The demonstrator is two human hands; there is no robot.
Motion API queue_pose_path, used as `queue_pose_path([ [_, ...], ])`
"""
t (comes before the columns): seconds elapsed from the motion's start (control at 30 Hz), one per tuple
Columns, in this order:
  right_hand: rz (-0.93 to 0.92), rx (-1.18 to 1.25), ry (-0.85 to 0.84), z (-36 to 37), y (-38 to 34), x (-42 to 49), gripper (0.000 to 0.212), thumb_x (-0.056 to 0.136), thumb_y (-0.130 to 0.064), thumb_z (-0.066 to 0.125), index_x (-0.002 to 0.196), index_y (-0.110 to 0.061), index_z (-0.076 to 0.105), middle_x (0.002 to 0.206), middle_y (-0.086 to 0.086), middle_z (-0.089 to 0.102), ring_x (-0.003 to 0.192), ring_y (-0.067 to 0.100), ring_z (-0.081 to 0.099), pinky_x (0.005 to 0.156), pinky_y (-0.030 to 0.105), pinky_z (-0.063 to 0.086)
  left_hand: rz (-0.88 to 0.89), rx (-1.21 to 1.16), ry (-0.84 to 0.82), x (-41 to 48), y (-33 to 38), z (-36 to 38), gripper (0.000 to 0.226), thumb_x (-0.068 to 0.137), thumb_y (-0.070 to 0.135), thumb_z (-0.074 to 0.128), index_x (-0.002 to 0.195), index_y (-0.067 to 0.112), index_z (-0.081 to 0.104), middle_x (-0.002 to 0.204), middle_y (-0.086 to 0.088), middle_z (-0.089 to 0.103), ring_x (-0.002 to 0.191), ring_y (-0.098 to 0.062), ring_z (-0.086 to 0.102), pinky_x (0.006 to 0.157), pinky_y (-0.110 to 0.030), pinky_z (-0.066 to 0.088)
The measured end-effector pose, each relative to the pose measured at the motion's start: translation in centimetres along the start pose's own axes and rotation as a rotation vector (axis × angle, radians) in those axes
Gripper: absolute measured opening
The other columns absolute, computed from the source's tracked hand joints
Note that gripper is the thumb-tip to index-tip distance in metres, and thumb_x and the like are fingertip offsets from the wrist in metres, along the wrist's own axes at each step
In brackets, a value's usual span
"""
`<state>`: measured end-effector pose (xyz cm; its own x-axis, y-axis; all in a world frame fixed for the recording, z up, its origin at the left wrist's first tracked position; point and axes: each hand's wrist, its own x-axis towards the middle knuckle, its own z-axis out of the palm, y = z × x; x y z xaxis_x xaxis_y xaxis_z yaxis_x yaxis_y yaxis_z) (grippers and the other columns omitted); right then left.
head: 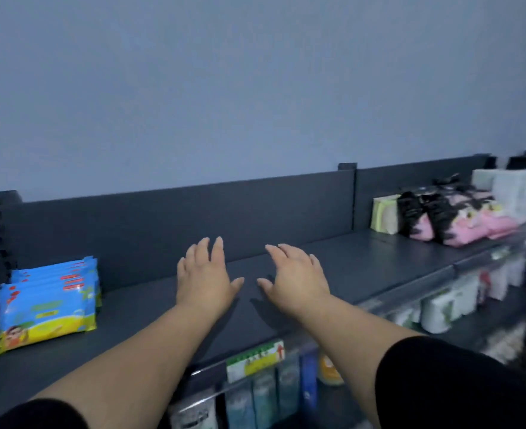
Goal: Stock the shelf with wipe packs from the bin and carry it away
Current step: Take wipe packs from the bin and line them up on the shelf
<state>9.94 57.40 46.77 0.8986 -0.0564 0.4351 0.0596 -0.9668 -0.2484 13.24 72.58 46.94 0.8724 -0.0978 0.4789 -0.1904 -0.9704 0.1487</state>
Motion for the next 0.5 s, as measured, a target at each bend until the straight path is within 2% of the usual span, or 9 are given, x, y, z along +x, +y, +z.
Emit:
queue_pose_path([
  [0.07,0.092,-0.083,0.037,-2.9,6.6,-2.5,0.065,0.095,-0.051,0.042,0.151,-0.031,0.016,0.159,-0.002,0.015,0.147,0.018,0.009,0.119,0.046,0.004,0.121,0.002,-0.014,-1.2,7.5,1.0,0.087,0.088,0.060,0.047,0.152,0.019,0.005,0.158,-0.006,0.004,0.145,-0.027,0.005,0.119,-0.042,0.010],
  [0.13,0.186,-0.143,0.057,-6.1,13.3,-5.8,0.063,0.096,-0.052,0.038,0.151,-0.031,0.015,0.160,-0.002,0.011,0.147,0.019,0.005,0.119,0.048,0.001,0.233,-0.030,-0.040,-2.9,15.2,1.8,0.085,0.089,0.060,0.045,0.152,0.020,0.004,0.159,-0.006,0.002,0.146,-0.026,0.002,0.119,-0.043,0.007],
  [0.33,0.500,-0.248,0.087,-15.0,31.1,-18.3,0.064,0.095,-0.052,0.041,0.150,-0.031,0.018,0.159,-0.001,0.013,0.146,0.021,0.009,0.117,0.050,0.004,0.497,-0.195,-0.132,-10.7,37.3,4.5,0.083,0.088,0.062,0.046,0.151,0.023,0.008,0.159,-0.003,0.004,0.146,-0.026,0.004,0.118,-0.043,0.007],
  [0.5,0.727,-0.302,0.070,-19.1,41.3,-28.0,0.062,0.096,-0.052,0.040,0.150,-0.031,0.019,0.159,-0.001,0.015,0.146,0.023,0.010,0.117,0.050,0.006,0.692,-0.257,-0.205,-18.0,50.3,7.3,0.080,0.089,0.062,0.043,0.151,0.022,0.011,0.158,-0.005,0.008,0.145,-0.027,0.007,0.118,-0.044,0.010],
])
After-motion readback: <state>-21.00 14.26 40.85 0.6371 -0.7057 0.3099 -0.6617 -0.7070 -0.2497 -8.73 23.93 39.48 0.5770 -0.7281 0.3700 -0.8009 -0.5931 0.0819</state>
